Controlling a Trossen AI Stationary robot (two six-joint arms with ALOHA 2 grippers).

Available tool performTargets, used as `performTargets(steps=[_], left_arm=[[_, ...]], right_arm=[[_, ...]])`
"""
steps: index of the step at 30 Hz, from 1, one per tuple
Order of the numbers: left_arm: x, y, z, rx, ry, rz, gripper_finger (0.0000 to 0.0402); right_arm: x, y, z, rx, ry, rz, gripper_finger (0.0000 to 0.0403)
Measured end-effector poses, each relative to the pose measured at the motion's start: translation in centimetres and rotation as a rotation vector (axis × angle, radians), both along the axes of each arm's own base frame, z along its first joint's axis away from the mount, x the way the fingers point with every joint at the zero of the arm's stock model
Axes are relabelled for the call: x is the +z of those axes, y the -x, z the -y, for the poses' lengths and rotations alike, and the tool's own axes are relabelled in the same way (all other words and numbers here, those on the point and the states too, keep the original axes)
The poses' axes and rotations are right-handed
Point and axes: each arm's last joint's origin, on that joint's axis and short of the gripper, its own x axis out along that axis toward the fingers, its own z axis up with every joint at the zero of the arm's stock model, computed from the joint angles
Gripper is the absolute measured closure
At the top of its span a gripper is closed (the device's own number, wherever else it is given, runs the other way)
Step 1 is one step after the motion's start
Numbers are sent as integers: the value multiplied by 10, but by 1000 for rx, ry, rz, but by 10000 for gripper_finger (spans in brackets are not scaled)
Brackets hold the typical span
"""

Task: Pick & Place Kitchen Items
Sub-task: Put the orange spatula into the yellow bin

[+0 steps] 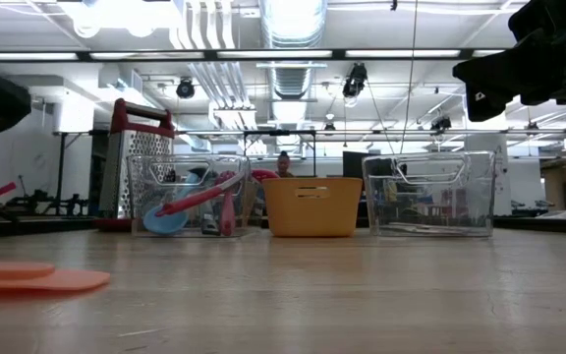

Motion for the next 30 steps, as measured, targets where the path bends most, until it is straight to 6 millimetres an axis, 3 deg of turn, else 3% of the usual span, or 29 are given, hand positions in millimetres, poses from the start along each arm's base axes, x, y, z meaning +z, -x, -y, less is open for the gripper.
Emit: performTargets(steps=[4,8,21,30], left_arm=[[-9,3,0,41,15,-34,205],[-15,6,-1,64,55,-92,182],[-28,10,-1,65,171,-94,179],[-44,10,0,79,97,-101,192]], right_arm=[[0,0,0,0,0,0,394],[0,0,0,0,0,0,394],[0,0,0,0,-1,0,394],[0,0,0,0,0,0,394]])
